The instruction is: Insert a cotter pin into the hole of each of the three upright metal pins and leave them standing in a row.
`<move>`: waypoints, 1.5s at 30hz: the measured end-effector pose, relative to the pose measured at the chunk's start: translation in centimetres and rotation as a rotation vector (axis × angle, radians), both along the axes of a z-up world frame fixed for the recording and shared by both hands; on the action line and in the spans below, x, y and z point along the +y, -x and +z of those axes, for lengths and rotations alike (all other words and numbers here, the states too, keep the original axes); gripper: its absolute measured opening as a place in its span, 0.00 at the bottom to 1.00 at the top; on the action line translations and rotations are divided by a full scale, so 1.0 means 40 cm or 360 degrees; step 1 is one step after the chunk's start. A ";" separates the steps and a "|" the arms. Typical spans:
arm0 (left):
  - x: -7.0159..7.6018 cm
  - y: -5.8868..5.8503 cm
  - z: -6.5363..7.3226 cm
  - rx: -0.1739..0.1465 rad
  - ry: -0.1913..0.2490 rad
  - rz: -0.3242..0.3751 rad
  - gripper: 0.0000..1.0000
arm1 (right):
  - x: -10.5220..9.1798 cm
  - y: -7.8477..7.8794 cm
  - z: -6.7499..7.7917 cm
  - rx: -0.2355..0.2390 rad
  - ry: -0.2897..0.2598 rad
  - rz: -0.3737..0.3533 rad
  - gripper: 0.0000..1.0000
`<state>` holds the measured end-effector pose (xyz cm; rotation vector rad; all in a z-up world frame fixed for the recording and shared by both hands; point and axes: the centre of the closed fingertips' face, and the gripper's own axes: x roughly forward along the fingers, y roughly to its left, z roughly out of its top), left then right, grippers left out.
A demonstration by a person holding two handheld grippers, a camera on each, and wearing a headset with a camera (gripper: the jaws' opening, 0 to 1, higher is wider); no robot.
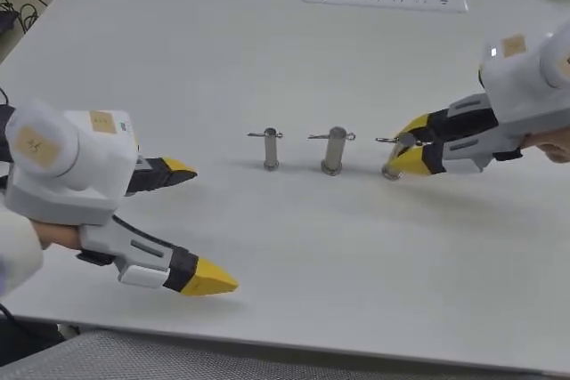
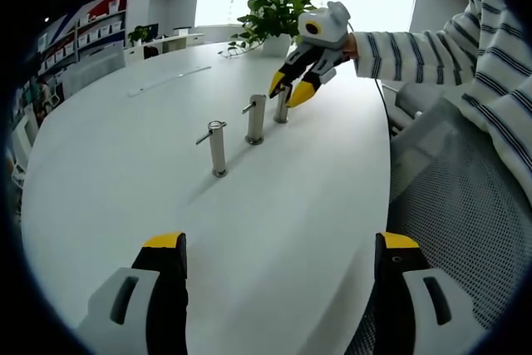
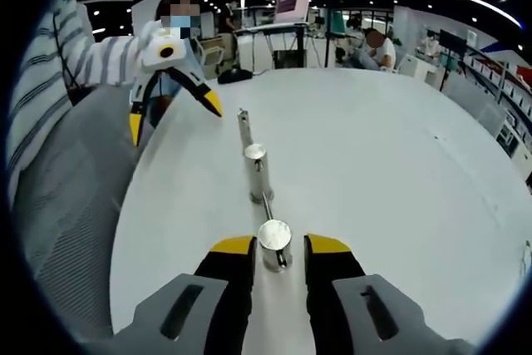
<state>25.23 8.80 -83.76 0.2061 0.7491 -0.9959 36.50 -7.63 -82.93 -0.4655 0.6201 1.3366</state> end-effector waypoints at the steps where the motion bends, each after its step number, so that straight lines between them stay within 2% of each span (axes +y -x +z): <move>1: 0.000 -0.001 0.000 0.0000 0.0001 0.0003 0.94 | 0.004 0.004 0.006 0.0008 -0.0033 -0.0004 0.29; 6: -0.004 -0.010 0.007 -0.0018 0.0021 0.0026 0.95 | 0.005 0.004 0.023 -0.0019 -0.0082 -0.0044 0.39; 14: -0.001 -0.019 0.020 -0.0055 0.0048 0.0062 0.96 | -0.009 0.033 0.044 -0.0038 -0.0121 -0.0135 0.54; 18: 0.001 -0.017 0.030 -0.0082 0.0063 0.0084 0.97 | -0.027 0.046 0.057 -0.0072 -0.0148 -0.0237 0.64; 20: 0.001 -0.016 0.034 -0.0093 0.0071 0.0094 0.98 | -0.037 0.060 0.061 -0.0061 -0.0163 -0.0283 0.69; 25: 0.005 -0.015 0.046 -0.0122 0.0087 0.0131 0.99 | -0.058 0.093 0.073 -0.0058 -0.0189 -0.0365 0.74; 29: 0.013 -0.016 0.057 -0.0150 0.0088 0.0161 0.99 | -0.070 0.116 0.090 -0.0053 -0.0242 -0.0455 0.80; 36: 0.026 -0.010 0.077 -0.0184 0.0098 0.0212 0.99 | -0.094 0.162 0.095 -0.0027 -0.0277 -0.0560 0.87; 42: 0.035 -0.002 0.081 -0.0193 0.0112 0.0246 0.99 | -0.117 0.195 0.098 -0.0010 -0.0316 -0.0661 0.92; 45: 0.041 0.001 0.079 -0.0187 0.0109 0.0268 0.99 | -0.125 0.216 0.087 0.0011 -0.0333 -0.0685 0.94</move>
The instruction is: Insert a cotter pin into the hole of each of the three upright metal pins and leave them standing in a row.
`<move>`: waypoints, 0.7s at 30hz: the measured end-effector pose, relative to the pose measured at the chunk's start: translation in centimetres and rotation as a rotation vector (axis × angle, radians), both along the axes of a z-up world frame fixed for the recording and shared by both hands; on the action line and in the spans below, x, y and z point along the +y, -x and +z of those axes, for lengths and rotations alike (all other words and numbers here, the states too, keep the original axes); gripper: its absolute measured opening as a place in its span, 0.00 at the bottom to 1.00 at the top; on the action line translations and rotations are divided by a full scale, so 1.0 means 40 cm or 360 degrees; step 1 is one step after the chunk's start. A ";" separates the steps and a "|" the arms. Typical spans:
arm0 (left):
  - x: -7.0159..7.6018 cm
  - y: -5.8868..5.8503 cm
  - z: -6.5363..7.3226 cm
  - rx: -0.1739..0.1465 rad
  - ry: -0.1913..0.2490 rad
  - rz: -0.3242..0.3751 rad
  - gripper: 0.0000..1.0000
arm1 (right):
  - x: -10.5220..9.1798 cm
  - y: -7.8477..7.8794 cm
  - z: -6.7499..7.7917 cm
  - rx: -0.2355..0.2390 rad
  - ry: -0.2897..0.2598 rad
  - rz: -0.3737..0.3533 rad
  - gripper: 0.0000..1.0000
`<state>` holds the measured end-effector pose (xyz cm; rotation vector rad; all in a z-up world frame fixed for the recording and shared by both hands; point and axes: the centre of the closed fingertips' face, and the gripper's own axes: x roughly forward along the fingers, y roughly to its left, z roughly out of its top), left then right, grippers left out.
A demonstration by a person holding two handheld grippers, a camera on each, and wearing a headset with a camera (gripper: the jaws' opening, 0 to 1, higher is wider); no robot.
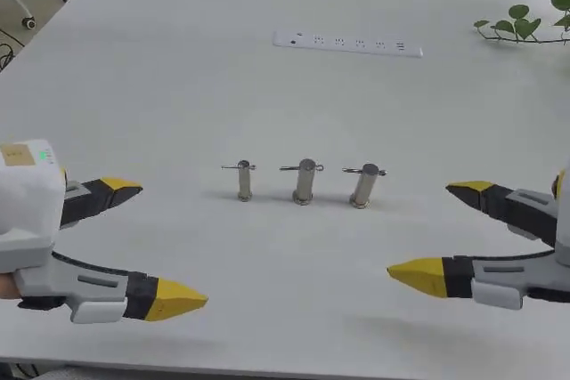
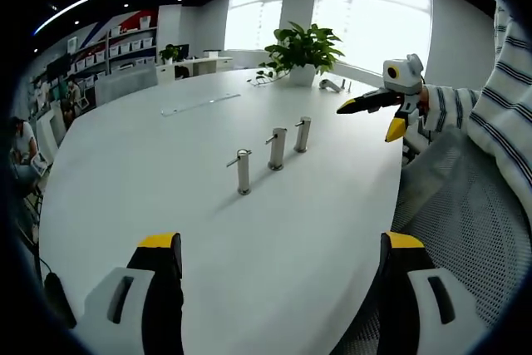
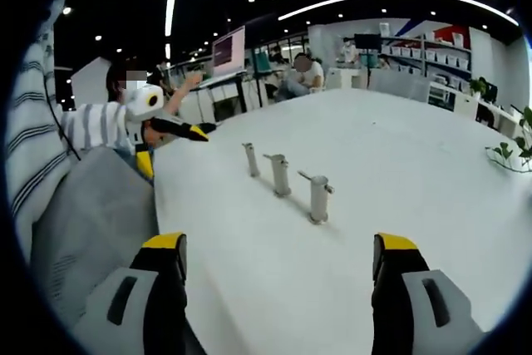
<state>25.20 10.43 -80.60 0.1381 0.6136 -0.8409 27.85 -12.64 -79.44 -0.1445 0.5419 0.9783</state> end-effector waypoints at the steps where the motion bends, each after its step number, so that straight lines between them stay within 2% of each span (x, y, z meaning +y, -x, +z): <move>1: 0.001 0.000 0.001 -0.0008 -0.0001 0.0005 0.99 | -0.004 0.004 -0.005 0.0007 0.0000 -0.0009 0.95; 7: -0.007 0.005 0.008 -0.0019 0.0040 0.0024 0.99 | -0.020 0.028 -0.023 0.0040 0.0006 -0.0050 0.98; 9: -0.010 0.013 0.003 0.0004 0.0045 0.0022 0.99 | -0.023 0.032 -0.024 0.0045 -0.0014 -0.0068 0.99; 10: -0.011 0.017 0.000 0.0020 0.0041 0.0025 0.99 | -0.024 0.032 -0.025 0.0052 -0.0023 -0.0081 0.99; 12: -0.015 0.024 0.000 0.0010 0.0029 0.0014 0.99 | -0.027 0.033 -0.031 0.0059 -0.0029 -0.0099 1.00; 15: -0.018 0.030 -0.002 0.0025 0.0039 0.0024 0.99 | -0.027 0.040 -0.038 0.0074 -0.0037 -0.0100 1.00; 18: -0.014 0.037 -0.006 0.0028 0.0003 0.0025 0.99 | -0.031 0.043 -0.043 0.0087 -0.0037 -0.0104 1.00; 21: -0.009 0.034 -0.005 0.0022 0.0004 0.0047 0.99 | -0.034 0.046 -0.041 0.0096 -0.0057 -0.0120 1.00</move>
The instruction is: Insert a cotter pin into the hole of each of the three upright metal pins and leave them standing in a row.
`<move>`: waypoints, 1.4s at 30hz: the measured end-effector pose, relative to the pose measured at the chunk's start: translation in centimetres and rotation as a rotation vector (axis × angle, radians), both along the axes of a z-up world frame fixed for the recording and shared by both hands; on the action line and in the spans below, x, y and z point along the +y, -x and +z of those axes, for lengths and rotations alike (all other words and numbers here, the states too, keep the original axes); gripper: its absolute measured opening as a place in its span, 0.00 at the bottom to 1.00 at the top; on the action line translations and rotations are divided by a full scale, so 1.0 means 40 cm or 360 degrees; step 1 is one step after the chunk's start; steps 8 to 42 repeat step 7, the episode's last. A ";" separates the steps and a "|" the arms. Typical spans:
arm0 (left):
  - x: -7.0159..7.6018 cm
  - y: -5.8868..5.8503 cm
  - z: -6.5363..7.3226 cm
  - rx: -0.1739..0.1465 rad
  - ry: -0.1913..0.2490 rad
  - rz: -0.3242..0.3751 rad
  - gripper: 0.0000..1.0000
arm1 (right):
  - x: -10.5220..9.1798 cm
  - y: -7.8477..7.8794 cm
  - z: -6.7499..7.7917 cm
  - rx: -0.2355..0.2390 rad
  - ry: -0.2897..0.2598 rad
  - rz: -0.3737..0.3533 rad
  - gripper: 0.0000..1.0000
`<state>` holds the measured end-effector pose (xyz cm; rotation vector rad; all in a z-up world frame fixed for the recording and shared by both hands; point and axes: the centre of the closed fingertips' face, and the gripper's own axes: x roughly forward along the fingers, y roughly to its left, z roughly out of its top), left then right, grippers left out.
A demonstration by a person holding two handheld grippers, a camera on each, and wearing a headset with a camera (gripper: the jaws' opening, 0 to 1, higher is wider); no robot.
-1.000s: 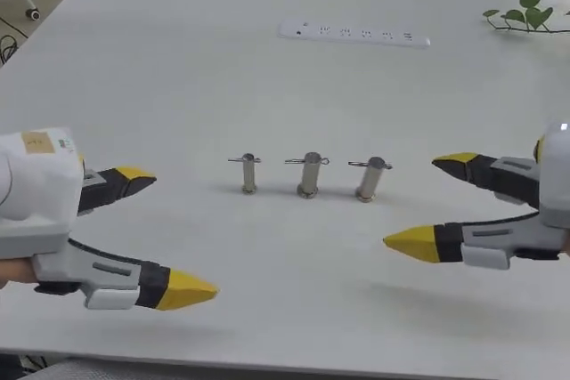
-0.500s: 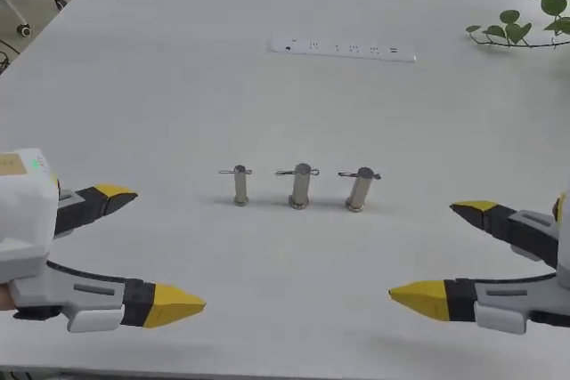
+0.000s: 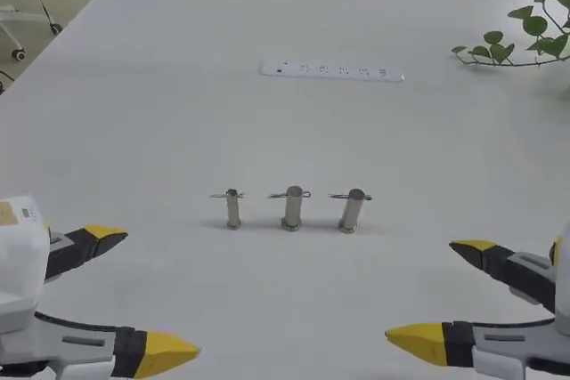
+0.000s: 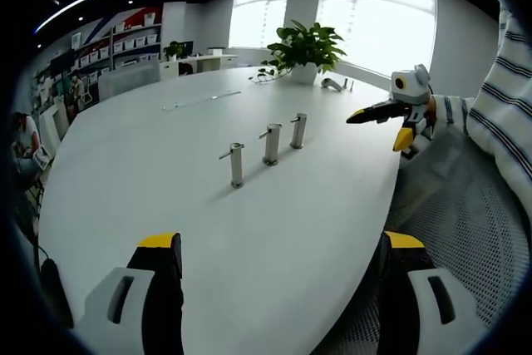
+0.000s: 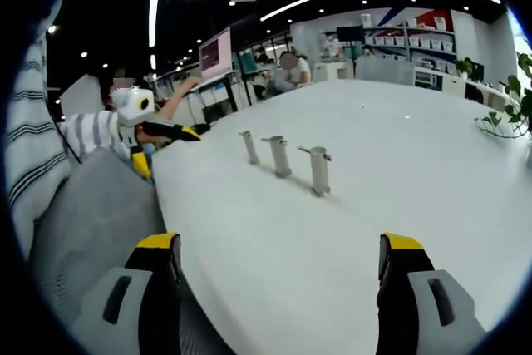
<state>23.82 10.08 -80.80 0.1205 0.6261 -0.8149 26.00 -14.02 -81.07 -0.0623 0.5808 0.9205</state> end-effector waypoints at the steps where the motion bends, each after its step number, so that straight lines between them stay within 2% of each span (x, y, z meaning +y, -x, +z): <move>1: 0.003 -0.001 0.001 -0.0002 0.0004 0.0012 0.99 | -0.002 0.001 -0.001 0.0004 -0.0001 -0.0005 1.00; 7: 0.009 -0.008 0.005 -0.0010 0.0006 0.0050 0.99 | -0.005 0.007 -0.012 0.0023 0.0035 0.0005 1.00; 42: 0.009 -0.008 0.005 -0.0010 0.0006 0.0050 0.99 | -0.005 0.007 -0.012 0.0023 0.0035 0.0005 1.00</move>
